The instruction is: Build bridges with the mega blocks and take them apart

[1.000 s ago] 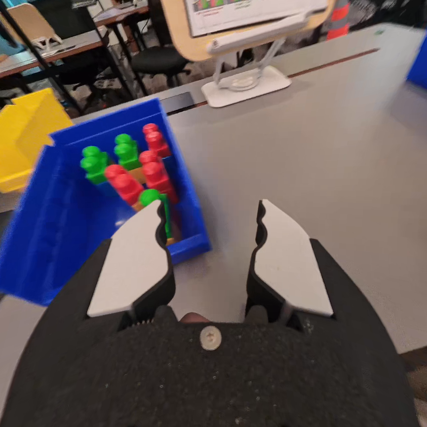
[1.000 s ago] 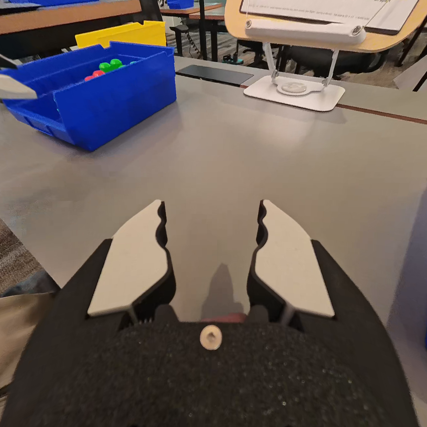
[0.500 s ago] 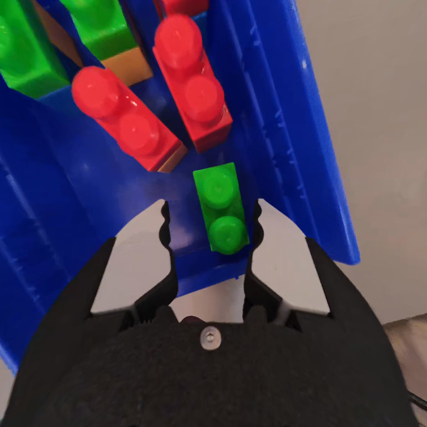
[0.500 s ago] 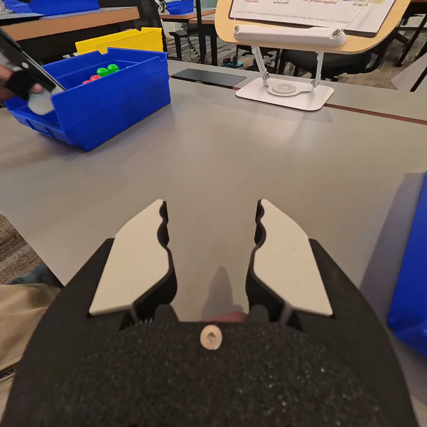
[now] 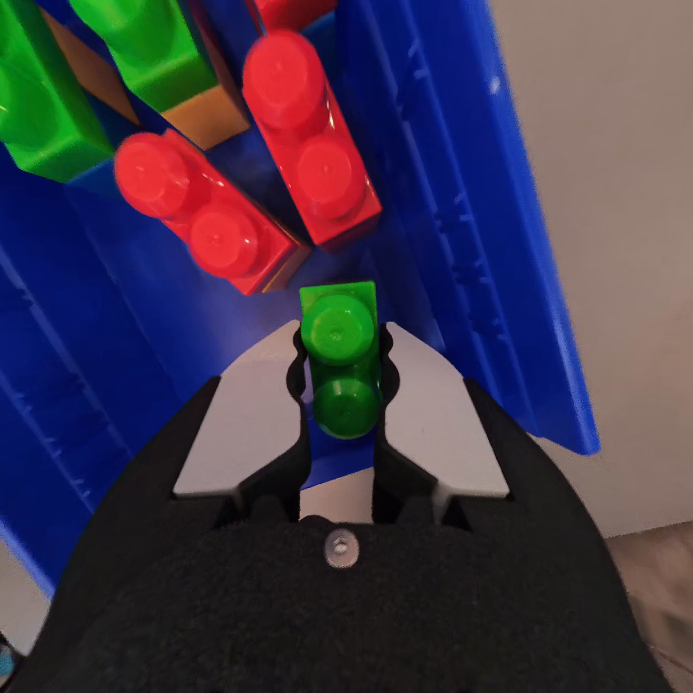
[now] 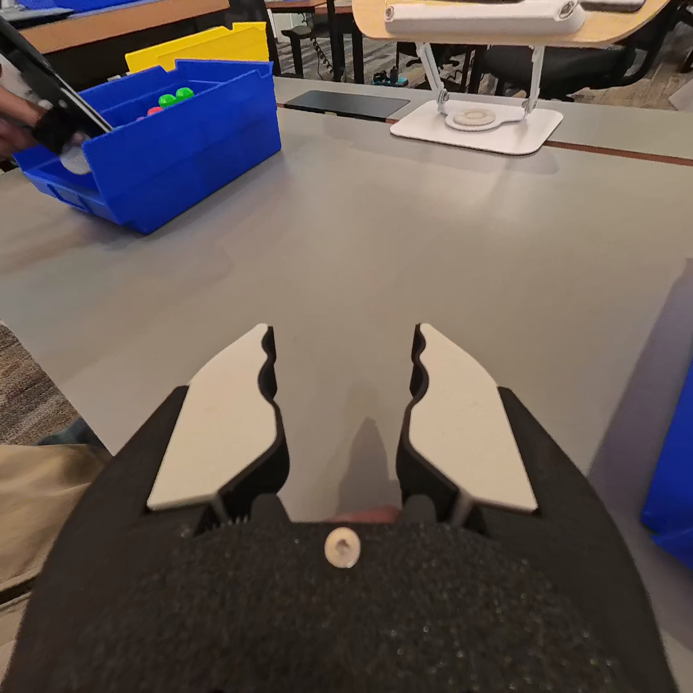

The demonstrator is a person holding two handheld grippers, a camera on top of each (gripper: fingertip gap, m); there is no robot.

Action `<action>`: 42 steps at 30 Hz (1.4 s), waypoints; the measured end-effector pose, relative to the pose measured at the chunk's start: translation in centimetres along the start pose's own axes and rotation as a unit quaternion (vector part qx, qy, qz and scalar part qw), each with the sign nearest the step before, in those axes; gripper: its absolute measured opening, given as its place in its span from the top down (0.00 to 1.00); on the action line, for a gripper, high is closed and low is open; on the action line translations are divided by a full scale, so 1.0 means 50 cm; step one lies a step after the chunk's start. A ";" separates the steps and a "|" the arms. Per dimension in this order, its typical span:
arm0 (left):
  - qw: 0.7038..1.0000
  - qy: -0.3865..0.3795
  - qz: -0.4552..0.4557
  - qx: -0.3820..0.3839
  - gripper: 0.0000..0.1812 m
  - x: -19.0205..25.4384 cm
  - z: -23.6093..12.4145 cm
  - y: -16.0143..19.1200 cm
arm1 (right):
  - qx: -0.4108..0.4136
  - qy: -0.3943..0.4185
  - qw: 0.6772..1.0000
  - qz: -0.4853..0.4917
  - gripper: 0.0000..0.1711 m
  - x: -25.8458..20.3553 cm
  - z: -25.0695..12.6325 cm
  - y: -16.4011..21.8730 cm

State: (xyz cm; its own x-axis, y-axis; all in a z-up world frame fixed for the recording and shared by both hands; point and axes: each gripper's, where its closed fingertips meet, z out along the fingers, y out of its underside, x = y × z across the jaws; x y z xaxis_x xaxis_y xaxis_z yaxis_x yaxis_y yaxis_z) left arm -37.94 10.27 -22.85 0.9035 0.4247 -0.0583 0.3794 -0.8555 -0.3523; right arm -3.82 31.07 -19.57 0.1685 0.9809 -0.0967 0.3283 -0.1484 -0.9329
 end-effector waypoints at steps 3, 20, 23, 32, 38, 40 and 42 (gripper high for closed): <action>0.997 -0.006 0.007 0.075 0.80 0.001 -0.060 -0.034 | 0.007 0.003 1.000 -0.007 0.61 -0.002 -0.003 -0.011; 0.878 0.032 0.079 0.471 0.80 0.341 -0.219 0.002 | 0.054 0.029 0.998 -0.031 0.64 0.016 -0.001 -0.036; 0.878 0.075 0.077 0.466 0.80 0.362 -0.192 0.014 | 0.045 0.033 0.998 -0.042 0.63 0.010 -0.005 -0.034; 0.784 0.354 0.160 0.484 0.80 0.448 -0.260 -0.012 | 0.062 -0.232 0.968 -0.074 0.62 -0.162 0.011 -0.083; 0.707 0.492 0.212 0.462 0.80 0.531 -0.279 -0.058 | 0.088 -0.369 0.924 -0.051 0.59 -0.253 0.053 -0.164; 0.694 0.518 0.227 0.446 0.80 0.557 -0.274 -0.061 | 0.096 -0.383 0.918 -0.040 0.61 -0.256 0.061 -0.176; 0.686 0.532 0.233 0.438 0.80 0.574 -0.264 -0.066 | 0.105 -0.392 0.913 -0.026 0.67 -0.249 0.061 -0.184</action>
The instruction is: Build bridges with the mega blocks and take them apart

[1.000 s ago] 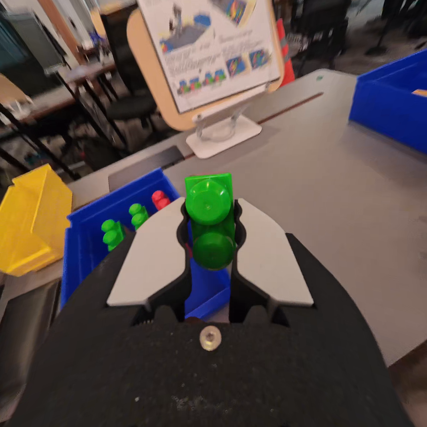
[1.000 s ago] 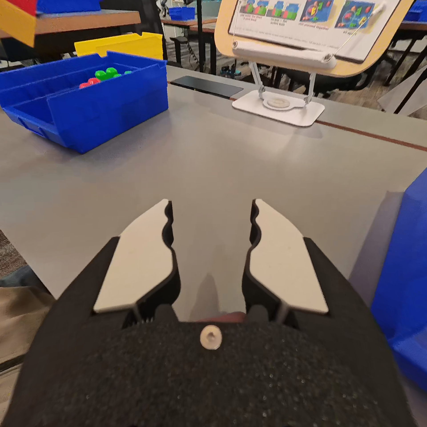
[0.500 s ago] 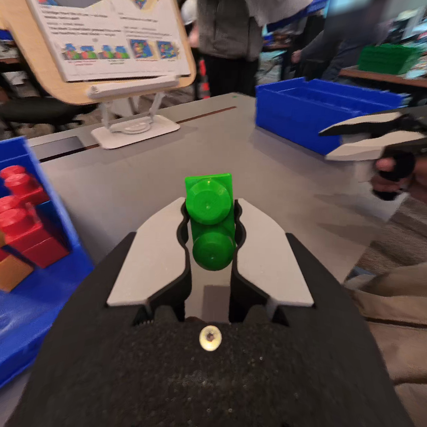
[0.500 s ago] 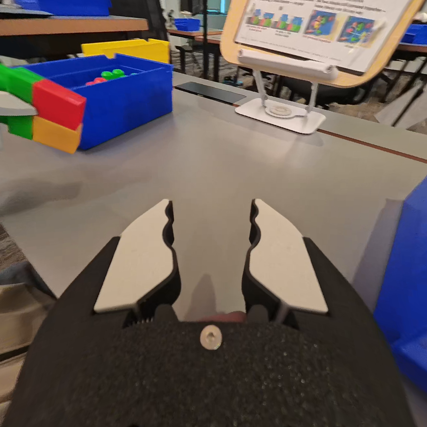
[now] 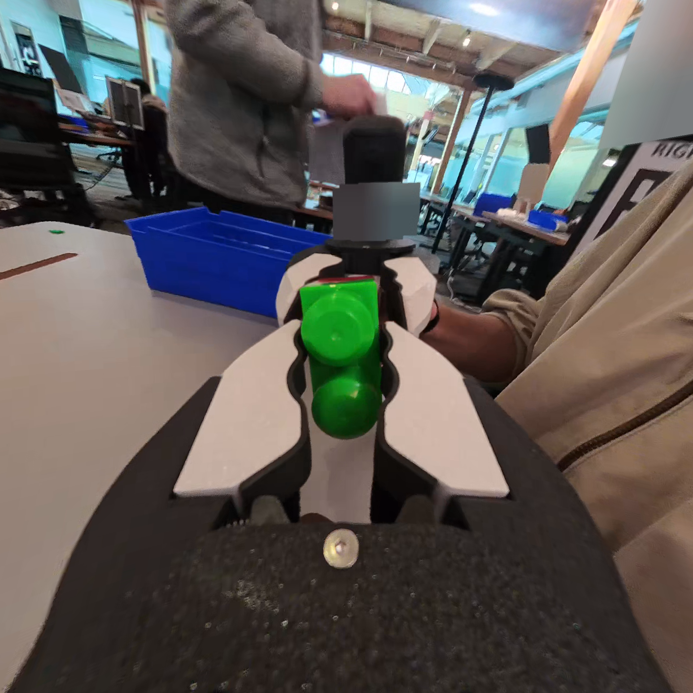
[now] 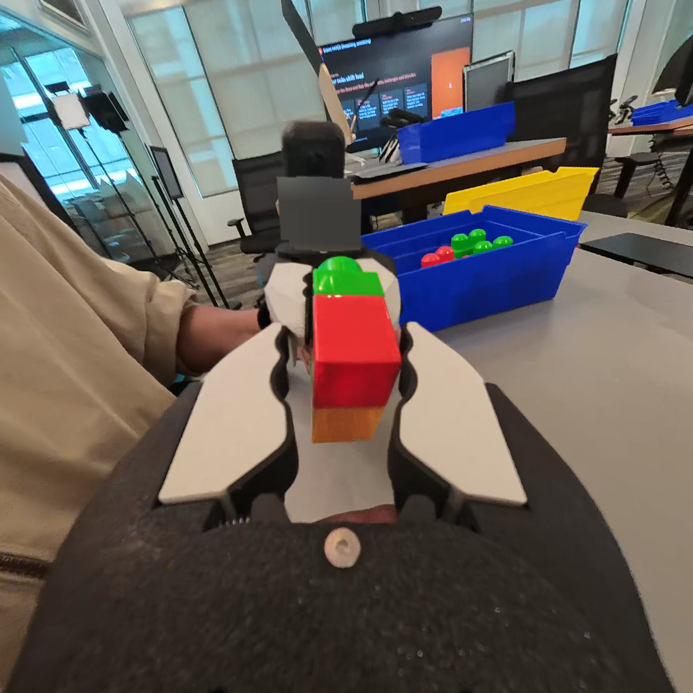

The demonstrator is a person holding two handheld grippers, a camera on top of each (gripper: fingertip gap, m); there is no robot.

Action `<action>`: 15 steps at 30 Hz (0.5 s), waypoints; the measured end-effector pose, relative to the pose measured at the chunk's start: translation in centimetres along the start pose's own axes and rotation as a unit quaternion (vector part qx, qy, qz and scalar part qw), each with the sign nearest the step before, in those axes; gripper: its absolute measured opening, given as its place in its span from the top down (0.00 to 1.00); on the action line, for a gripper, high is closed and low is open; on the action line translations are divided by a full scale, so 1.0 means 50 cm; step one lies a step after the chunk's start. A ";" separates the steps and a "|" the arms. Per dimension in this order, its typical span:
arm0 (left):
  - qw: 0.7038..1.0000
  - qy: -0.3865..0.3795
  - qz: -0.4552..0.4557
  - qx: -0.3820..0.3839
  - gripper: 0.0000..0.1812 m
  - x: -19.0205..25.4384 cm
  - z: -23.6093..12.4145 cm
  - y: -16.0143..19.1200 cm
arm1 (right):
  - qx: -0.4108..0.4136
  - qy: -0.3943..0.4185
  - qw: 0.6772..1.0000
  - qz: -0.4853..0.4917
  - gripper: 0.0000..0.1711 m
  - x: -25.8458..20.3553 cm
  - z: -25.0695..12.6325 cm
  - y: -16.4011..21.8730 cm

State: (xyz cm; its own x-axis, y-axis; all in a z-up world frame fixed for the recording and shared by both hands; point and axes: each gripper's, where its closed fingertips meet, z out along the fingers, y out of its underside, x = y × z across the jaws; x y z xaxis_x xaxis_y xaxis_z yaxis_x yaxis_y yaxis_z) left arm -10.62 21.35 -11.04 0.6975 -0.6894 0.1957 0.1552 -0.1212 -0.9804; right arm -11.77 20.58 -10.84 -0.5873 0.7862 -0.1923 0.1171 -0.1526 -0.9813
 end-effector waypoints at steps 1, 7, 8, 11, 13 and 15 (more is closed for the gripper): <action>1.000 0.012 -0.012 0.007 0.80 -0.001 0.003 -0.001 | 0.004 -0.008 1.000 0.007 0.70 0.001 -0.006 -0.001; 1.000 0.017 -0.024 0.009 0.80 -0.007 0.011 0.012 | 0.007 -0.024 1.000 0.016 0.79 0.005 -0.031 0.010; 1.000 0.016 -0.024 0.012 0.80 -0.006 0.010 0.010 | 0.011 -0.028 0.999 0.018 0.79 0.005 -0.035 0.009; 0.999 0.004 -0.030 0.041 0.80 -0.016 -0.023 -0.015 | 0.024 -0.018 0.999 0.026 0.79 0.021 -0.071 0.002; 0.999 -0.024 -0.012 0.032 0.80 -0.028 -0.050 -0.018 | 0.024 0.002 1.000 0.020 0.79 0.031 -0.099 -0.003; 0.999 -0.037 -0.013 0.038 0.80 -0.026 -0.076 -0.027 | 0.014 0.035 0.999 0.010 0.79 0.038 -0.135 -0.005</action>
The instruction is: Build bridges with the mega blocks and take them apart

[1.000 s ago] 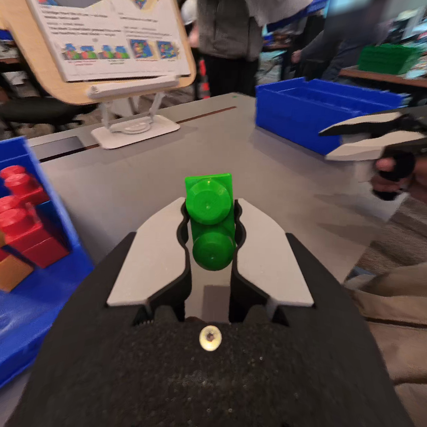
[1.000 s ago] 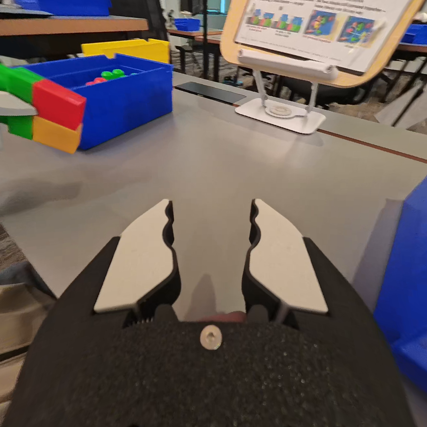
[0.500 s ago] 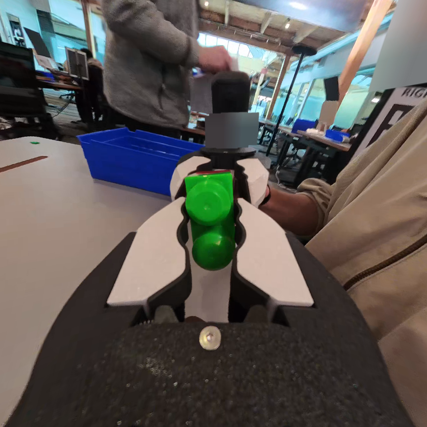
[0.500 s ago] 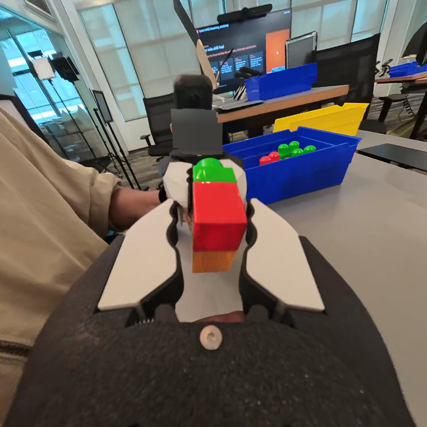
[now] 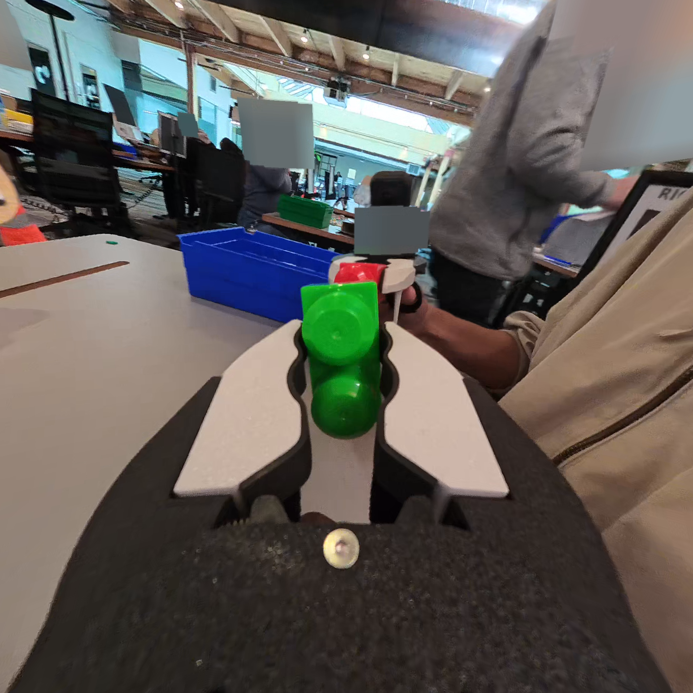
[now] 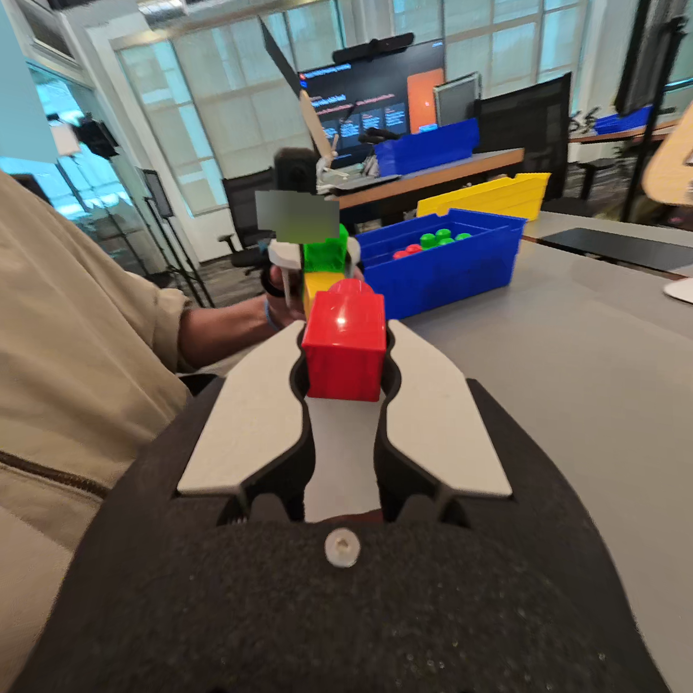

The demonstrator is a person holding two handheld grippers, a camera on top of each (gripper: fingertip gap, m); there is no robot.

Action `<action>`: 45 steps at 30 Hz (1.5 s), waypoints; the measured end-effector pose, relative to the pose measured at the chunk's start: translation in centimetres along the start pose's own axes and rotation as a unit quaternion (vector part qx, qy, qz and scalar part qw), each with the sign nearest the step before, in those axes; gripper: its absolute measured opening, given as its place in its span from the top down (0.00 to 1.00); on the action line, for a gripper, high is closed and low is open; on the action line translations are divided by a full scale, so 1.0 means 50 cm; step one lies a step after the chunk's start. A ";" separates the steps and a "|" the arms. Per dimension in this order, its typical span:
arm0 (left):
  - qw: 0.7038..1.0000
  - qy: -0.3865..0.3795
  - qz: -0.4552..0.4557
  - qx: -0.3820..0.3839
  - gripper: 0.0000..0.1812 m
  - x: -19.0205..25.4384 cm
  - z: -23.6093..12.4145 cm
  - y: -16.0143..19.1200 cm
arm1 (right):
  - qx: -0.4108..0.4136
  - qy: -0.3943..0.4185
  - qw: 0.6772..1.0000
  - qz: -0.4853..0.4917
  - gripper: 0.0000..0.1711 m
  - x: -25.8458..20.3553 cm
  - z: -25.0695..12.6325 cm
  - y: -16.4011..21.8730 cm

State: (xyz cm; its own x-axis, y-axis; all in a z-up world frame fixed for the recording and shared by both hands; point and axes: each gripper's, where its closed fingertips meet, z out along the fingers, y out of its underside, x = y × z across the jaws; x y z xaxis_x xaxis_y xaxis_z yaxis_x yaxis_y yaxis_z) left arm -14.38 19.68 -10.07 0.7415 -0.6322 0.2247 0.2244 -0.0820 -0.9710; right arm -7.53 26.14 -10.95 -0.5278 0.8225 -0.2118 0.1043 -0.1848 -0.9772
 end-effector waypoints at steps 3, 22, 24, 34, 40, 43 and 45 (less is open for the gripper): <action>0.994 -0.095 0.044 -0.026 0.80 -0.026 -0.038 0.010 | -0.016 0.104 0.994 -0.026 0.79 0.030 -0.054 0.012; 0.903 -0.385 0.137 -0.133 0.80 -0.059 -0.076 0.125 | -0.079 0.469 0.874 -0.098 0.79 0.094 -0.157 0.061; 0.907 -0.381 0.131 -0.125 0.80 -0.057 -0.078 0.120 | -0.081 0.521 0.841 -0.116 0.79 0.129 -0.248 0.001; 0.919 -0.354 0.122 -0.120 0.80 -0.039 -0.067 0.120 | -0.272 0.621 0.735 0.025 0.78 0.484 -0.630 0.050; 0.923 -0.335 0.135 -0.132 0.80 -0.023 -0.052 0.129 | -0.305 0.612 0.723 0.095 0.78 0.576 -0.649 0.109; 0.918 -0.341 0.147 -0.140 0.80 -0.024 -0.051 0.131 | -0.315 0.613 0.714 0.120 0.78 0.579 -0.656 0.130; 0.919 -0.344 0.137 -0.137 0.80 -0.030 -0.053 0.131 | -0.304 0.612 0.721 0.113 0.70 0.573 -0.652 0.124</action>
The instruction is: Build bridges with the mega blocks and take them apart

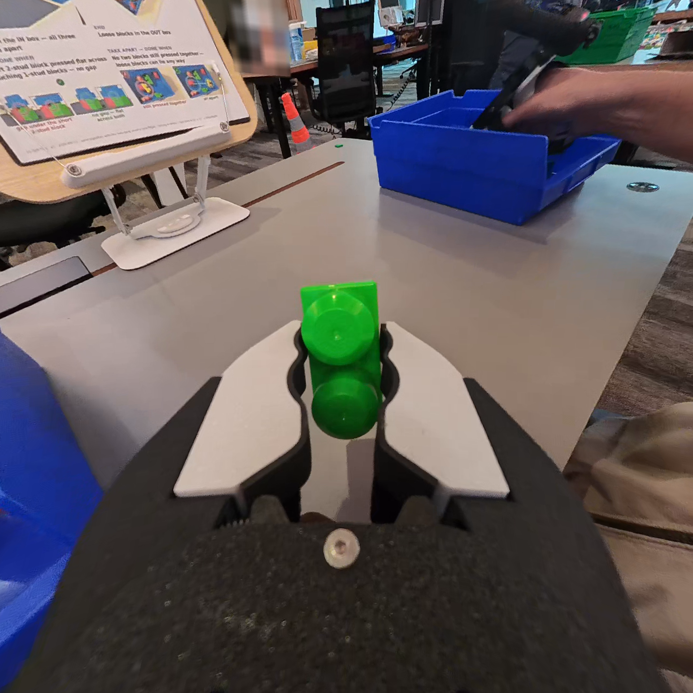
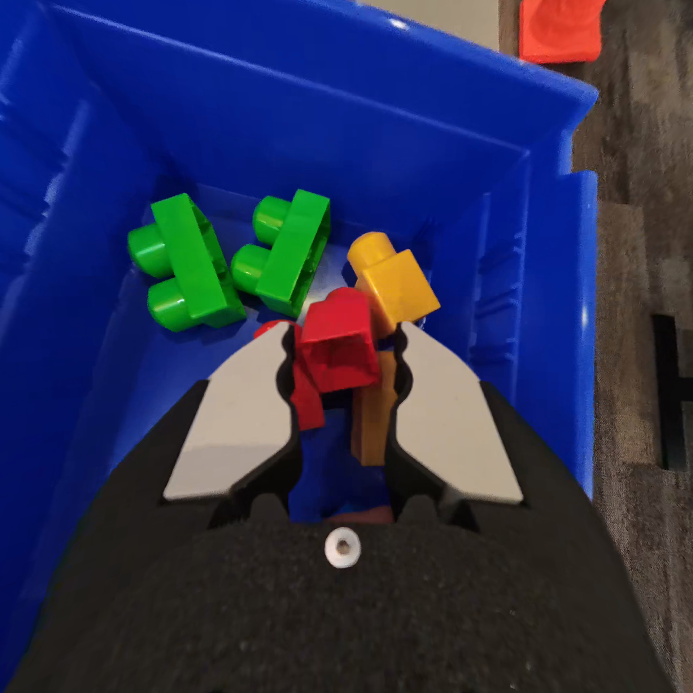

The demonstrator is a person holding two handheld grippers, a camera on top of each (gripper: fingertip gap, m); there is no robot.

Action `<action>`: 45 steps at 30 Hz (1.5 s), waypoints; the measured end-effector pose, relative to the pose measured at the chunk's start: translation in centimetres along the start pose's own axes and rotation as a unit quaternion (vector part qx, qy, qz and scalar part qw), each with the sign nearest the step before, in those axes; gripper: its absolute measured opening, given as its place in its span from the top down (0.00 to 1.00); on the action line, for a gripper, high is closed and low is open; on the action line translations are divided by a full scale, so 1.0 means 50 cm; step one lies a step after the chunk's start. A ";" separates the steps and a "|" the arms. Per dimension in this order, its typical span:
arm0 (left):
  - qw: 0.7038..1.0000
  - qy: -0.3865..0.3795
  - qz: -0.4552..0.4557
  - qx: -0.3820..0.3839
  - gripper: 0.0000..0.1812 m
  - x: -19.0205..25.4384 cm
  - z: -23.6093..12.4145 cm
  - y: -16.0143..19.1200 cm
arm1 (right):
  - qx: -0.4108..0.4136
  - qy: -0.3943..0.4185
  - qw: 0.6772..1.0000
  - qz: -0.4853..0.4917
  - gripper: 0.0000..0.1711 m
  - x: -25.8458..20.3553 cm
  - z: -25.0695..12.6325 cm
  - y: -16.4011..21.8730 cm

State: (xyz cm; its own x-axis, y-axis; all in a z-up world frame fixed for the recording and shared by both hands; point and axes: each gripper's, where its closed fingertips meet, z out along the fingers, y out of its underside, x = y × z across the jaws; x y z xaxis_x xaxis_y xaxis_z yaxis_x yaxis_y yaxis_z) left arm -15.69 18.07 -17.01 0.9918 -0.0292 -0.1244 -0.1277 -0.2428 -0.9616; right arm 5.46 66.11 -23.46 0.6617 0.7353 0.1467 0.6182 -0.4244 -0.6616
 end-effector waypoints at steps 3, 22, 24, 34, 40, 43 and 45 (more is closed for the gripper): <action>1.000 -0.001 -0.020 0.001 0.80 -0.015 0.002 0.001 | 0.044 0.009 0.999 -0.010 0.64 -0.012 -0.066 -0.026; 0.986 0.103 -0.112 0.062 0.80 -0.058 -0.018 -0.047 | 0.331 -0.380 0.860 -0.079 0.60 -0.743 -0.446 0.098; 0.973 0.182 -0.116 0.084 0.80 -0.018 -0.016 -0.085 | 0.305 -0.473 0.819 -0.111 0.60 -0.795 -0.464 0.092; 0.905 0.401 -0.095 0.109 0.80 0.117 0.023 -0.160 | 0.261 -0.603 0.731 -0.185 0.76 -0.865 -0.499 0.079; 0.906 0.407 -0.070 0.089 0.80 0.144 0.026 -0.133 | 0.255 -0.598 0.733 -0.201 0.78 -0.839 -0.492 0.114; 0.904 0.396 -0.106 0.119 0.80 0.107 0.008 -0.151 | 0.264 -0.592 0.744 -0.162 0.78 -0.785 -0.484 0.114; 0.921 0.352 -0.116 0.120 0.80 0.054 0.000 -0.147 | 0.277 -0.547 0.776 -0.145 0.78 -0.725 -0.473 0.113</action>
State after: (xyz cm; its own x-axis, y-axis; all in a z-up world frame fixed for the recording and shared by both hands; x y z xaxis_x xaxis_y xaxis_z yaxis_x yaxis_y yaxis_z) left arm -12.09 19.80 -10.28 0.7378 -0.6446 0.2002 0.1755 -0.1033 -0.9790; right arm -4.99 24.58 -15.14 -0.4160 0.8945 -0.1634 0.1953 -0.0876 -0.9768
